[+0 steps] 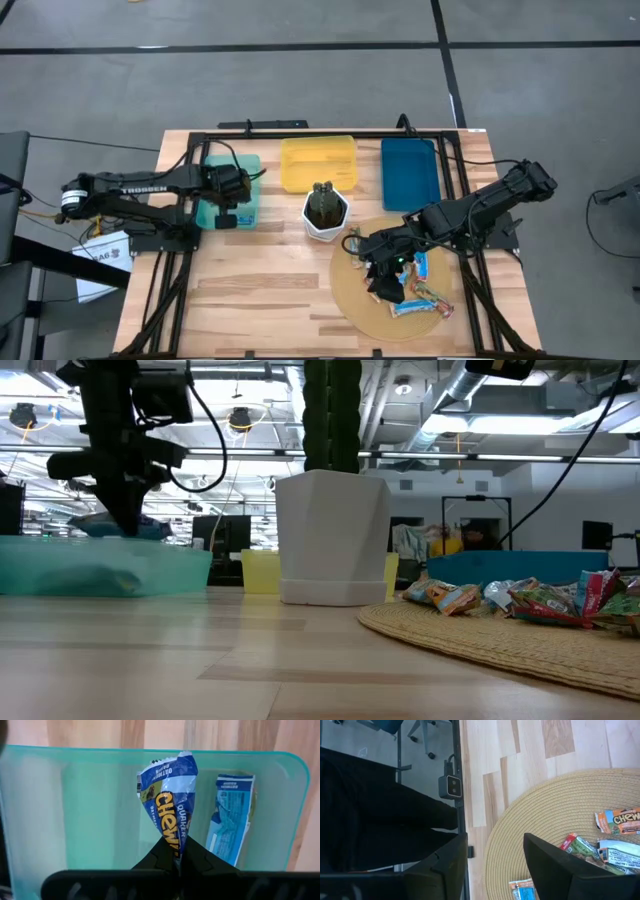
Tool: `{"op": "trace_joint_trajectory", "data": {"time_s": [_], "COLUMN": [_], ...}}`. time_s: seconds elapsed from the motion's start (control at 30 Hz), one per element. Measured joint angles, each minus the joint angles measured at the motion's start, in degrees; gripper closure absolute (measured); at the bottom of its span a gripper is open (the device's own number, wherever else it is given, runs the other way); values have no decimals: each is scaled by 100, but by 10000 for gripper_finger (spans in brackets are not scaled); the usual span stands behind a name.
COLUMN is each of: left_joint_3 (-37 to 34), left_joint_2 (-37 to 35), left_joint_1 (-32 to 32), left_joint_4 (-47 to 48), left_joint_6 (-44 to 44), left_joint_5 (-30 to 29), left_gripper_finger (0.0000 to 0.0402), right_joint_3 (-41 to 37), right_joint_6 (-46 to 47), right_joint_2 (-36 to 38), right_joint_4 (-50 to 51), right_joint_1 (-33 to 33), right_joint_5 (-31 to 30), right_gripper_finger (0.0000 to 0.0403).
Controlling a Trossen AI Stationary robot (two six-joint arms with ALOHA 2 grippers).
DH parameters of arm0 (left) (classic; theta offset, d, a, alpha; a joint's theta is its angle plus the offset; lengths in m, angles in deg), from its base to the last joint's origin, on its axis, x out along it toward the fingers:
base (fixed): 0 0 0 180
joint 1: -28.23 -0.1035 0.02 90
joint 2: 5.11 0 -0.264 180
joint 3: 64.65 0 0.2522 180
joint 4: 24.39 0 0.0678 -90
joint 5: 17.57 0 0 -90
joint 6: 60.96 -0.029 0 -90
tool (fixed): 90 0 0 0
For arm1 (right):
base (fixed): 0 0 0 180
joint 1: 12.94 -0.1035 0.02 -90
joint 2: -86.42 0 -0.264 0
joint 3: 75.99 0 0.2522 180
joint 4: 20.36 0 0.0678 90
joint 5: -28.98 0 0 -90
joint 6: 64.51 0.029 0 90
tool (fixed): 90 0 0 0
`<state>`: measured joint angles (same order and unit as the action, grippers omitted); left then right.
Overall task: Pick and place Granola Bars by type
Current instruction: Put the blue granola bar into the green bin
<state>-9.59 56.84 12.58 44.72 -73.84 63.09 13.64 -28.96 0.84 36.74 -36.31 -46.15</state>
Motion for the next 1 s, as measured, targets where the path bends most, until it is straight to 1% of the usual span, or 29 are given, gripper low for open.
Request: {"op": "trace_joint_trajectory", "data": {"time_s": [0.1, 0.27, 0.4, 0.57, 0.87, 1.0], "left_joint_3": [0, 0, 0, 0, 0, 0], "left_joint_2": [0, 2, 2, 2, 2, 2], "left_joint_1": [-94, -104, -102, -102, -99, -99], "left_joint_4": [3, 17, 19, 19, 31, 41], "left_joint_6": [-91, -202, -244, -244, -318, -320], "left_joint_5": [196, 457, 511, 525, 802, 806], "left_gripper_finger": [398, 375, 364, 362, 361, 361], "right_joint_3": [0, 0, 0, 0, 0, 0], "right_joint_6": [0, 0, -2, -4, -9, -9], "right_joint_2": [0, 0, 0, 0, 0, 0], "right_joint_4": [-1, 0, -1, -2, -2, -2], "right_joint_1": [0, 23, 45, 66, 63, 64], "right_joint_5": [0, 0, -7, -20, -17, -17], "right_gripper_finger": [221, 221, 223, 225, 227, 226]}}
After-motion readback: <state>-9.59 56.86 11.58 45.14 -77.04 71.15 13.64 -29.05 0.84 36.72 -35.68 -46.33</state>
